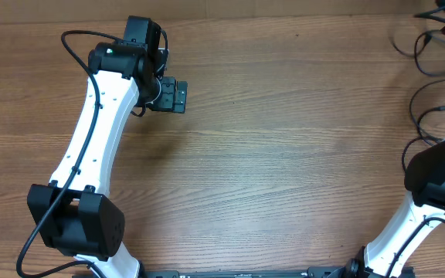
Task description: Untangle cables
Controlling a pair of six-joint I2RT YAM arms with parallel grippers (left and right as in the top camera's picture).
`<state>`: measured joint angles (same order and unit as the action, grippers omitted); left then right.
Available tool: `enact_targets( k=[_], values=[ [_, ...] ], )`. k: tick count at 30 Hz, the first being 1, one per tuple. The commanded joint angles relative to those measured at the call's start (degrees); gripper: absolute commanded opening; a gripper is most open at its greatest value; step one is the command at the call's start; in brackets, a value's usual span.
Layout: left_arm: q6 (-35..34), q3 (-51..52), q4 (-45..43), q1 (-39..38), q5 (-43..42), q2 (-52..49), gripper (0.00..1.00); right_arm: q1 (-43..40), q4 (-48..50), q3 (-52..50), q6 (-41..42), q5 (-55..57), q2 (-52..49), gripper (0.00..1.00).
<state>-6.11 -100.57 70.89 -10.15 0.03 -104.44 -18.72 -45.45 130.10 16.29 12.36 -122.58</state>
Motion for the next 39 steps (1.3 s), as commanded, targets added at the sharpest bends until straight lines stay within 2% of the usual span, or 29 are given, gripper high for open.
enact_targets(
  k=[1,3,7,8,17,27,33,39],
  values=[
    [-1.2,0.5,0.0,-0.4,0.0,-0.3,1.00,-0.2,-0.2,0.4,0.1,0.2,-0.2,0.73],
    [-1.2,0.5,0.0,-0.4,0.0,-0.3,1.00,-0.2,-0.7,0.4,0.1,-0.1,-0.2,0.77],
    [-1.2,0.5,0.0,-0.4,0.0,-0.3,1.00,-0.2,-3.3,0.4,-1.0,-5.7,-0.2,0.90],
    [-1.2,0.5,0.0,-0.4,0.0,-0.3,1.00,-0.2,-4.3,0.4,-3.4,-10.2,-0.2,1.00],
    [-1.2,0.5,0.0,-0.4,0.0,-0.3,1.00,0.3,-12.1,0.5,-9.8,-25.3,1.6,1.00],
    [-1.2,0.5,0.0,-0.4,0.0,-0.3,1.00,4.9,-26.4,0.5,-14.5,-25.5,6.8,1.00],
    [-1.2,0.5,0.0,-0.4,0.0,-0.3,1.00,11.9,-34.6,0.5,-15.1,-25.5,6.9,1.00],
    [-1.2,0.5,0.0,-0.4,0.0,-0.3,1.00,22.6,-42.0,0.5,-15.9,-23.1,6.9,1.00]
  ],
)
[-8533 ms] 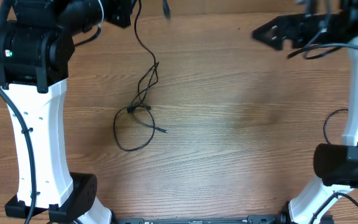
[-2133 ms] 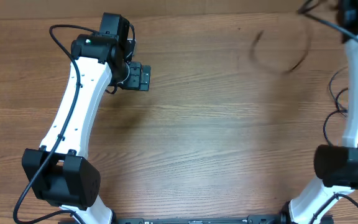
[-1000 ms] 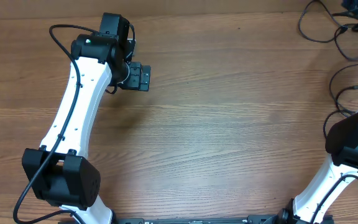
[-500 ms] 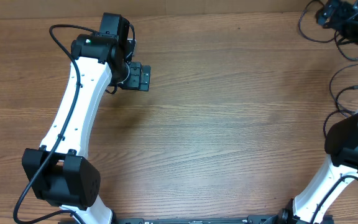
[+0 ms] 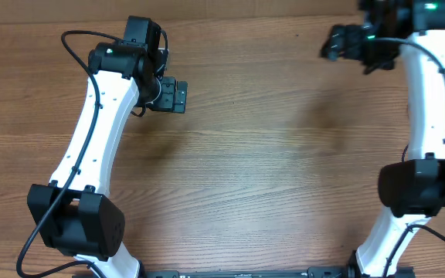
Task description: Untangle cables
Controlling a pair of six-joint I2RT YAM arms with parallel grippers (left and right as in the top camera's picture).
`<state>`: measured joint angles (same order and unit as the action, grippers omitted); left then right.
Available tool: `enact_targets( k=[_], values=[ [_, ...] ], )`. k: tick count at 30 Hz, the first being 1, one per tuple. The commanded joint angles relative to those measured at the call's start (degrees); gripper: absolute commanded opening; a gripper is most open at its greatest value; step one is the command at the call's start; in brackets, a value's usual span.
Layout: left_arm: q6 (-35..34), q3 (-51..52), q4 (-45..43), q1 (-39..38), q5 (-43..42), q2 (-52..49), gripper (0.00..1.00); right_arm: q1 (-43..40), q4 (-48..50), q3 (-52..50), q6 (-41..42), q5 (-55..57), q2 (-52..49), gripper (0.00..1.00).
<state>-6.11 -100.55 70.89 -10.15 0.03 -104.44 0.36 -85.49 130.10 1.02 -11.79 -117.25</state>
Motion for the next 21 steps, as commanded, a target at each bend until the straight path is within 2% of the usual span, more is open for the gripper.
enact_targets(
  k=[1,9,21],
  values=[
    [-1.2,0.4,0.0,-0.4,0.0,-0.3,1.00,4.8,-3.0,0.5,0.1,1.2,1.5,1.00],
    [-1.2,0.4,0.0,-0.4,0.0,-0.3,1.00,11.2,-5.7,0.5,1.1,1.2,1.5,1.00],
    [-1.2,0.4,0.0,-0.4,0.0,-0.3,1.00,12.2,-5.0,0.5,1.1,1.2,1.5,1.00]
  ],
)
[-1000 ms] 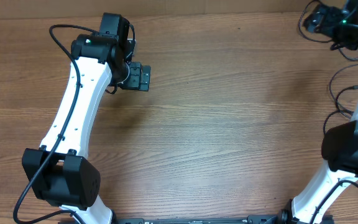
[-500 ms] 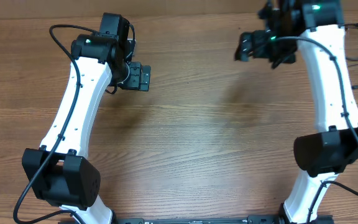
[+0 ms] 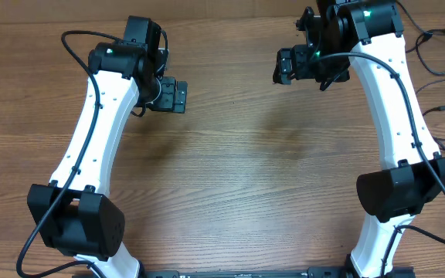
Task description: Untangle cables
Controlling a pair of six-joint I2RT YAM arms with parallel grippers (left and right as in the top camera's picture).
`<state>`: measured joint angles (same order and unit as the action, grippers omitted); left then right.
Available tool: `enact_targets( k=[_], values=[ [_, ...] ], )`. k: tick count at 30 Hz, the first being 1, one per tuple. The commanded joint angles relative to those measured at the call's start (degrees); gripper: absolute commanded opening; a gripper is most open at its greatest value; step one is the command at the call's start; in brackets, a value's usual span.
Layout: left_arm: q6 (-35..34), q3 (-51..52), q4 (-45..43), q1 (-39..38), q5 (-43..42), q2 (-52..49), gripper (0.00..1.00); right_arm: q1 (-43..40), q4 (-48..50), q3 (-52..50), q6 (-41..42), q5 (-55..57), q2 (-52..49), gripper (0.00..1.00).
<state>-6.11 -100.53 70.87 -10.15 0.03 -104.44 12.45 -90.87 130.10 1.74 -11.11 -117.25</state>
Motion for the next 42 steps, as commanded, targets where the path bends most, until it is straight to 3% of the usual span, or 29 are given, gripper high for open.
enact_targets(
  k=[1,13,16,23,28,32,42],
  values=[
    [-1.2,0.4,0.0,-0.4,0.0,-0.3,1.00,0.1,0.3,0.5,0.3,0.5,1.5,1.00],
    [-0.8,0.5,2.2,-0.3,2.5,1.7,1.00,0.1,0.3,0.5,0.3,0.5,1.5,1.00],
    [-0.8,1.6,-1.0,-0.3,1.0,4.0,1.00,0.1,0.3,0.5,0.3,0.5,1.5,1.00],
    [-0.7,18.7,-27.3,-0.4,-5.2,18.4,1.00,0.1,0.3,0.5,0.3,0.5,1.5,1.00],
    [-0.7,34.4,-46.4,-0.4,-5.9,34.0,1.00,0.1,0.3,0.5,0.3,0.5,1.5,1.00],
    [-0.1,50.1,-67.6,-0.4,-6.1,49.4,1.00,0.1,0.3,0.5,0.3,0.5,1.5,1.00],
    [2.8,77.8,-93.5,-0.4,-6.0,73.7,1.00,0.1,0.3,0.5,0.3,0.5,1.5,1.00]
  ],
)
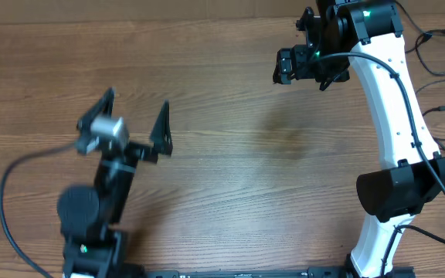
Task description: Untangle cables
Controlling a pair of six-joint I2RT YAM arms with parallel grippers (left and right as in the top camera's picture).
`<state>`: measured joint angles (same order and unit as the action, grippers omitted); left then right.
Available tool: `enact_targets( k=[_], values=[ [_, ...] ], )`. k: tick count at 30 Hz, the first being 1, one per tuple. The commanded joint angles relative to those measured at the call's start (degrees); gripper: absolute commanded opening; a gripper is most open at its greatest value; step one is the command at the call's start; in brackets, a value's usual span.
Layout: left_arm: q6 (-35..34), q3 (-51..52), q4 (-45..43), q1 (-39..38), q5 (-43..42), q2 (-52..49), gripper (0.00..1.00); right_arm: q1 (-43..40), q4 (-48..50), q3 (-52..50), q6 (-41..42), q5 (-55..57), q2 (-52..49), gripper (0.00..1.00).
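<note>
Black cables (433, 48) lie in loops at the table's far right edge, with one loose plug end (441, 108) below them; part of the tangle runs out of frame. My right gripper (286, 66) hovers over bare wood at the upper middle, well left of the cables, jaws together and holding nothing. My left gripper (131, 123) is at the left over bare table, its two dark fingers (161, 130) spread wide apart and empty. Neither gripper touches a cable.
The wooden table (230, 177) fills the view. The left arm's base (83, 224) and its own black lead (14, 177) sit at the lower left. The right arm's white link (396, 108) spans the right side between gripper and cables.
The left arm has pulled back from its outstretched pose at the upper left to a folded pose near its base, and its gripper now stands wide open. The right arm has not moved.
The left arm stood stretched to the upper left with its gripper closed, while the right arm was folded off the right edge among the cables. The right gripper then appeared at the top right, then further left at the upper middle, where it stays. The left arm has now folded back, gripper open.
</note>
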<state>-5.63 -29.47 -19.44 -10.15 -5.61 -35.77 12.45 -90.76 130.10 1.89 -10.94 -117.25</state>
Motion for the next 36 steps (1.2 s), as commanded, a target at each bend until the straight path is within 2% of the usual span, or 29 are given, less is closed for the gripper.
enact_targets(
  k=[1,6,11,26,36],
  values=[
    [3.0,8.9,-4.4,-0.4,-0.4,6.9,1.00,0.1,0.2,0.5,0.2,0.4,1.5,1.00],
    [4.0,19.4,-9.0,-0.3,1.2,15.7,1.00,0.1,0.2,0.5,0.2,0.4,1.5,1.00],
    [3.9,29.4,-9.7,-0.2,1.8,25.1,1.00,0.1,0.2,0.5,0.2,0.4,1.5,1.00],
    [3.9,29.2,23.9,1.2,3.3,35.6,1.00,0.1,0.2,0.5,0.2,0.4,1.5,1.00],
    [3.9,29.2,23.9,1.2,4.1,35.5,1.00,0.1,0.2,0.5,0.2,0.4,1.5,1.00]
  ],
)
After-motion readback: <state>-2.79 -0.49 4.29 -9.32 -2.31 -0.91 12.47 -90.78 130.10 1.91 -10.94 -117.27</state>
